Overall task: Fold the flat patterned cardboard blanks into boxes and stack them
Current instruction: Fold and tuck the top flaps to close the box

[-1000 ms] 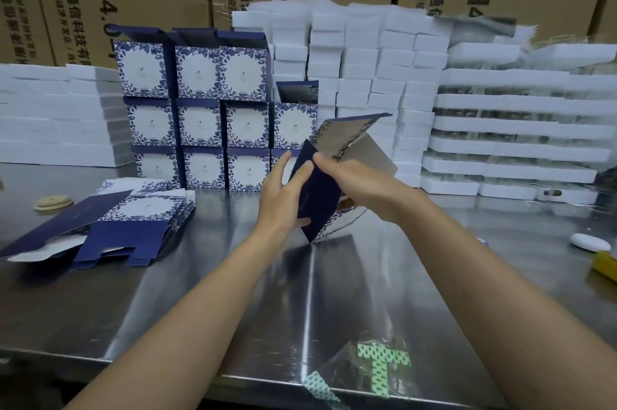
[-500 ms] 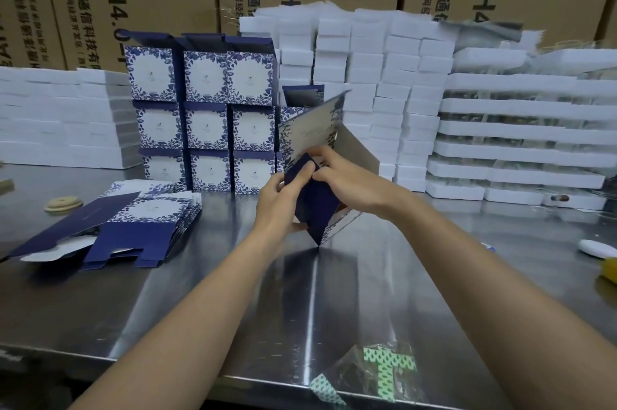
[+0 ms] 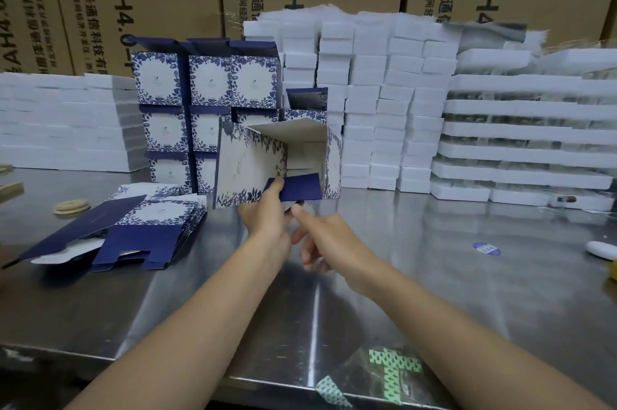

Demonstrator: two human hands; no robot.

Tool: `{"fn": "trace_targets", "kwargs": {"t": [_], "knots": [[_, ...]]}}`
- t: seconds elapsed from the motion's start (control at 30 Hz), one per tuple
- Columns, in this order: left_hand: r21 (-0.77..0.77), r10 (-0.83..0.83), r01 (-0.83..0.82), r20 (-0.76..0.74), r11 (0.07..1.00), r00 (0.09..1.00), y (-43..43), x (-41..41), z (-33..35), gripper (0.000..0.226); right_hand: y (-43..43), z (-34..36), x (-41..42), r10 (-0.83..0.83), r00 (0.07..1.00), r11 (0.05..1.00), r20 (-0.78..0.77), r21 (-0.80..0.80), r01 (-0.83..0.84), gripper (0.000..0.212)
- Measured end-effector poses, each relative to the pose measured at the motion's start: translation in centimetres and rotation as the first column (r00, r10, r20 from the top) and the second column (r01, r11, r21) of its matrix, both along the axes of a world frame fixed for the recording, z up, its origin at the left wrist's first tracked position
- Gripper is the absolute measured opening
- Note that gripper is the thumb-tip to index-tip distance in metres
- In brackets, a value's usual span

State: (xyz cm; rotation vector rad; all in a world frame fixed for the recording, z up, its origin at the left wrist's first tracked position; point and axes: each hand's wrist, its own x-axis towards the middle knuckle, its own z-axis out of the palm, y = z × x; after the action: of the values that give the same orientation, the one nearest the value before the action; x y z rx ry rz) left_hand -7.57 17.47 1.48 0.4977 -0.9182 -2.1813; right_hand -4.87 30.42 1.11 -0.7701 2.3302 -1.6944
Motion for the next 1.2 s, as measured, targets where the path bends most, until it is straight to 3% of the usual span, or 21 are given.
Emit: {"fn": "trace_targets", "kwargs": {"t": [0.07, 0.2, 0.33, 0.4, 0.5, 0.6, 0.63, 0.73, 0.83, 1.07, 1.2], "knots": [[-0.076, -0.020, 0.019, -0.010, 0.997, 1.000, 0.4, -0.2, -0.2, 0.045, -0.4, -0.1, -0.5, 0.016, 0.983, 0.990, 0.183, -0.140, 0.010, 0.053], [-0.366, -0.020, -0.010, -0.078, 0.930, 0.997, 1.4, -1.2, -0.8, 0.023, -0.6, 0.4, -1.2, 0.009, 0.961, 0.900, 0.277, -0.421, 0.113, 0.034], [-0.501, -0.049, 0.037, -0.010, 0.865, 0.999, 2.5, -1.3, -1.3, 0.038, 0.1, 1.0, -1.6, -0.029, 0.947, 0.792, 0.319, -0.572, 0.216, 0.034], [-0.429, -0.137, 0.127, 0.008, 0.895, 0.991, 2.6, -1.4, -1.6, 0.026, 0.3, 1.2, -1.7, -0.043, 0.952, 0.788, 0.302, -0.576, 0.218, 0.036], [-0.475, -0.227, 0.233, 0.071, 0.849, 0.971, 3.3, -1.2, -1.6, 0.043, 0.4, 1.3, -1.8, -0.065, 0.963, 0.824, 0.261, -0.531, 0.199, 0.036], [-0.498, -0.286, 0.258, 0.020, 0.828, 0.958, 3.6, -0.9, -1.5, 0.055, 0.5, 1.4, -1.8, -0.066, 0.967, 0.866, 0.244, -0.468, 0.177, 0.036], [-0.486, -0.291, 0.260, 0.012, 0.834, 0.957, 3.3, -0.9, -1.5, 0.057, 0.6, 1.4, -1.9, -0.076, 0.966, 0.875, 0.246, -0.448, 0.183, 0.036], [-0.517, -0.194, 0.190, 0.046, 0.835, 0.980, 2.6, -0.9, -1.4, 0.031, 0.8, 1.6, -2.0, -0.134, 0.953, 0.857, 0.272, -0.451, 0.249, 0.036], [-0.525, -0.176, 0.202, 0.099, 0.827, 0.979, 2.2, -1.2, -1.4, 0.037, 1.2, 1.8, -2.2, -0.167, 0.945, 0.825, 0.281, -0.485, 0.290, 0.039], [-0.452, -0.243, 0.249, 0.071, 0.857, 0.967, 2.6, -0.7, -1.1, 0.050, 1.1, 1.8, -2.1, -0.235, 0.933, 0.753, 0.272, -0.556, 0.352, 0.040], [-0.451, -0.251, 0.287, 0.139, 0.845, 0.958, 2.7, -0.7, -1.2, 0.049, 1.4, 1.9, -2.2, -0.254, 0.930, 0.764, 0.267, -0.533, 0.362, 0.037]]}}
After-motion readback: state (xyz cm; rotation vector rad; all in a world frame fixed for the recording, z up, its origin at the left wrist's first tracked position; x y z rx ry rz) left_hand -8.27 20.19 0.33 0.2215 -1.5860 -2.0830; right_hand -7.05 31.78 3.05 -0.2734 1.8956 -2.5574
